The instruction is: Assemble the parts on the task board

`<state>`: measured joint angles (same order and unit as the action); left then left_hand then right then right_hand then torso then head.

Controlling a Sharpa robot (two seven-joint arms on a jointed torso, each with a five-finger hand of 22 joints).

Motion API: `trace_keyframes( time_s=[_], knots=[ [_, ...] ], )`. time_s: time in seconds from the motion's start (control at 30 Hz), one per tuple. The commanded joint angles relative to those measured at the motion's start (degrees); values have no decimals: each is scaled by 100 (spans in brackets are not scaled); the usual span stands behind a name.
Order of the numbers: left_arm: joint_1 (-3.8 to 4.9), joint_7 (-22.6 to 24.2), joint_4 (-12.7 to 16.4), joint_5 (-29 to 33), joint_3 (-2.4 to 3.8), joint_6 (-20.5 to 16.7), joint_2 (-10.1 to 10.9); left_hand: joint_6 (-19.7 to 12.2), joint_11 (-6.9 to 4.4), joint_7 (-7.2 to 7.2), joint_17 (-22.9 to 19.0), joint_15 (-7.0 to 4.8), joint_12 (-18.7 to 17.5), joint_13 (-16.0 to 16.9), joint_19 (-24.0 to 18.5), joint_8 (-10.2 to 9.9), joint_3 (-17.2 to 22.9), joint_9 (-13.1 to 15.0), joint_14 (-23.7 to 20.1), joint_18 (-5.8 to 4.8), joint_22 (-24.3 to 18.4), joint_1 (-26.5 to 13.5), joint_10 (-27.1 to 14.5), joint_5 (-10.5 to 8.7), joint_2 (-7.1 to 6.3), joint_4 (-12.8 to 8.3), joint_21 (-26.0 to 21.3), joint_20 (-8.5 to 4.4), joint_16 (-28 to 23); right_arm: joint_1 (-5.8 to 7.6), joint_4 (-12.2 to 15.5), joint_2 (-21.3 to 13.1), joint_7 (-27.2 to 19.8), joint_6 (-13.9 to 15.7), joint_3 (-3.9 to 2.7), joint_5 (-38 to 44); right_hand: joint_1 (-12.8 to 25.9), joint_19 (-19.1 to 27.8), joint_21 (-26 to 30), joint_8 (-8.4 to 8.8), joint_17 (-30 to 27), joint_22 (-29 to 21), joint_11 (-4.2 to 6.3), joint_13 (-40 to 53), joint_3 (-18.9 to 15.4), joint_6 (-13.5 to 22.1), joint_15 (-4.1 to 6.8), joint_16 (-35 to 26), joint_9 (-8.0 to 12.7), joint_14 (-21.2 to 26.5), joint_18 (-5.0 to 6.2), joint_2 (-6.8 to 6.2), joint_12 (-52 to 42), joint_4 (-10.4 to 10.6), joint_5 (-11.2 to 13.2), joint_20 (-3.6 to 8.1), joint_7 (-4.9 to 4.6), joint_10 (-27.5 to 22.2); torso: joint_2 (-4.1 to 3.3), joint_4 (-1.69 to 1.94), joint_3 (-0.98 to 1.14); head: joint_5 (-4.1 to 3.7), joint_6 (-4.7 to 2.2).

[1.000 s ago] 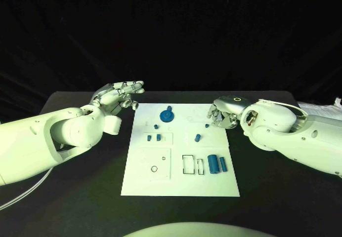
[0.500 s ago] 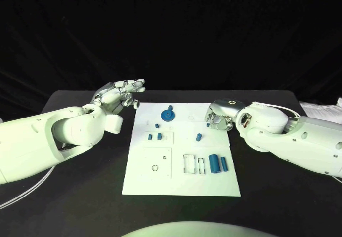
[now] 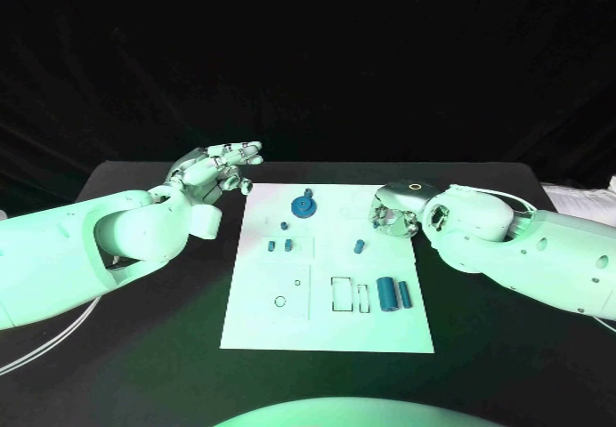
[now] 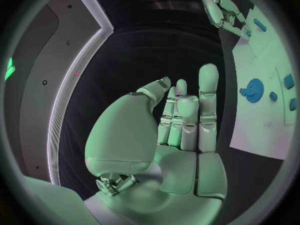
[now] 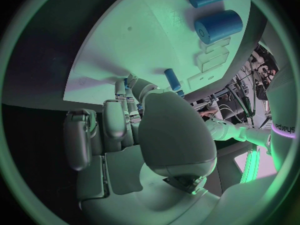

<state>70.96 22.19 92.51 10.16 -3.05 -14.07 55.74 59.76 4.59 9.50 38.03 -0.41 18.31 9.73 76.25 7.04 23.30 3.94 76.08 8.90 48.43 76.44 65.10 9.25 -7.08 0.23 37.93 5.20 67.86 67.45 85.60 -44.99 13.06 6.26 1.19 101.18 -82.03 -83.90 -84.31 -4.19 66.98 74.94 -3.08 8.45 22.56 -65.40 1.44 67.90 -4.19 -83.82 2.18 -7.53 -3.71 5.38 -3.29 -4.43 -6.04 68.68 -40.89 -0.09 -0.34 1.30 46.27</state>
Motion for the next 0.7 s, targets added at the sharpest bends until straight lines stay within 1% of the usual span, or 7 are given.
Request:
trace_keyframes(
  time_s=[0.03, 0.2, 0.37, 0.5, 0.7],
  knots=[
    [2, 38, 25, 27, 3, 80, 1, -46, 5, -12, 5, 18, 41, 9, -24, 8, -31, -10, -30, 77, 8, 1, -37, -4, 55, 4, -24, 14, 24, -18, -35, 37, -62, -179, 9, 114, 20, -332, 36, -32, -13, 960, 10, -11, 41, -46, -5, 12, -10, -268, -46, 66, -5, 4, 40, -16, -4, 1, -1, 0, 0, 1, 5],
    [2, 27, 36, 22, 3, 82, 5, -62, 9, -7, 4, 21, 60, 17, -24, 6, -37, -11, -31, 78, 5, 1, -56, -4, 55, 4, -28, 16, 27, -30, -91, 78, -60, -218, 15, 134, 19, -324, 52, -33, -17, 946, 9, -16, 45, -51, -6, 10, -11, -268, -41, 74, -5, 5, 40, -14, -5, 2, -2, -1, -1, 5, 13],
    [2, 19, 44, 5, 3, 76, 8, -62, 9, -7, 4, 21, 60, 17, -24, 6, -37, -11, -31, 78, 5, 1, -56, -4, 55, 4, -28, 16, 27, -43, -167, 123, -63, -266, 27, 163, 14, -324, 52, -44, -17, 946, -6, -42, 57, -96, -16, 15, -19, -267, -42, 109, -12, 0, 40, -14, -16, 14, 0, 0, 0, 0, 22],
    [3, 11, 46, 0, 3, 65, 9, -64, 9, -7, 4, 22, 65, 19, -25, 6, -38, -11, -31, 78, 5, 1, -61, -4, 57, 4, -29, 16, 28, -52, -204, 143, -72, -315, 32, 194, -30, -329, 43, -69, -2, 956, 0, -71, 86, -175, -14, 40, -35, -269, -45, 171, -32, -38, 40, -17, -10, 69, -2, -4, 0, 2, 25],
    [3, 7, 49, -2, 3, 44, 9, -80, 14, -1, 4, 25, 93, 29, -25, 7, -46, -11, -31, 78, 1, -2, -87, -2, 64, 8, -35, 19, 34, -60, -204, 160, -68, -434, 37, 254, -106, -358, -18, -113, 28, 1011, 38, -105, 126, -305, 12, 86, -69, -275, -62, 272, -64, -132, 42, -6, 18, 197, 4, -7, -4, -3, 40]
  ],
)
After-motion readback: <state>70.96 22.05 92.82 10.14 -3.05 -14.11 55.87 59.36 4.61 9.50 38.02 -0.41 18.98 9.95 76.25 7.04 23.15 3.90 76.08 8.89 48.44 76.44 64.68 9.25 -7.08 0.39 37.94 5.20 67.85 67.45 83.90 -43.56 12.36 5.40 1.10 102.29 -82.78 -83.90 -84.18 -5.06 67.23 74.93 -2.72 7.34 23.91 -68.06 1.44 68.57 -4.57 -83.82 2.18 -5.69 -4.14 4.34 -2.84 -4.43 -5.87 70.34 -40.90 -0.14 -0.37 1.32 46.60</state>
